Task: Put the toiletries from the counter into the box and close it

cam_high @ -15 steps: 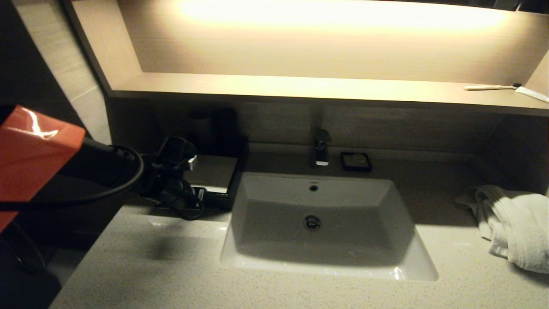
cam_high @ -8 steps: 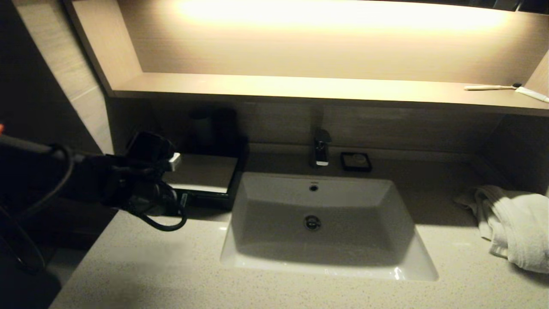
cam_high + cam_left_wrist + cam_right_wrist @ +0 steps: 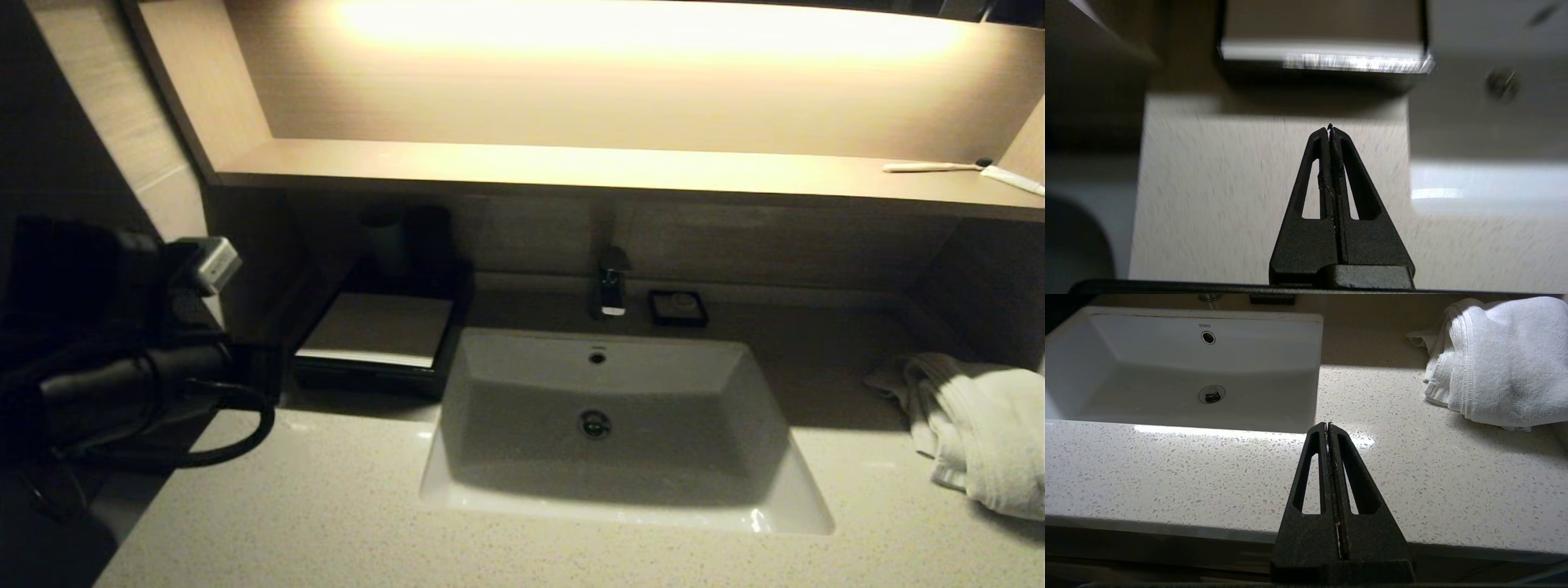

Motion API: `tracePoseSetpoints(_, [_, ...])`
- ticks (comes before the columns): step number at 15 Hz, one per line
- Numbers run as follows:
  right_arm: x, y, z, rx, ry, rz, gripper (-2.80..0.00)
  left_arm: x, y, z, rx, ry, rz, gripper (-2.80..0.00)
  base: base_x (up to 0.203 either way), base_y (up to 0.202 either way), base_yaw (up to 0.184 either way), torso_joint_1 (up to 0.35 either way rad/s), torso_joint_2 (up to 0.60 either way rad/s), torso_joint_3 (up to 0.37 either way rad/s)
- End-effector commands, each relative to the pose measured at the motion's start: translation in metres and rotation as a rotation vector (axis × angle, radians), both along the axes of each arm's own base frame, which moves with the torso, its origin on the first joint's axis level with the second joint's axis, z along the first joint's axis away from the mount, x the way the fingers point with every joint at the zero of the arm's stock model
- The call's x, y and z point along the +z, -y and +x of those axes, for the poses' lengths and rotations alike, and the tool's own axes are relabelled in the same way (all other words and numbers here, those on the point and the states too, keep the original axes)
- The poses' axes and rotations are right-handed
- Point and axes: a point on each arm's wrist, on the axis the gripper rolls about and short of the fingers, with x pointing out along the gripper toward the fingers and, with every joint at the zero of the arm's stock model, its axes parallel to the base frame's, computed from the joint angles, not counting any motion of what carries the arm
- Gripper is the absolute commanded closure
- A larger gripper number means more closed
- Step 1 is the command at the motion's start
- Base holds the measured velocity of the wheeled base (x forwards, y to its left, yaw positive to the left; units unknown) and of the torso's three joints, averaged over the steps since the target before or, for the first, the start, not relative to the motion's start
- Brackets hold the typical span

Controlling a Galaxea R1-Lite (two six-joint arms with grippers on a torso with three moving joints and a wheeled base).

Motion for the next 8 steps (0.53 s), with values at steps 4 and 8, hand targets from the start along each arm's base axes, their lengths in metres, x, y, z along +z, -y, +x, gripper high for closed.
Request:
tracePoseSetpoints(4, [0.0,0.0,0.0,0.001,0.0,0.0,0.0,0.015,-0.013,-0.053,-0.011,0.328,-0.039,0.0,0.0,0.0,0.0,0.0,0.0,0.0])
tracePoseSetpoints(8, [0.0,0.0,0.0,0.001,0.0,0.0,0.0,0.014,-0.024,-0.086,0.027,0.39,-0.029,0.0,0.0,0.0,0.0,0.0,0.0,0.0])
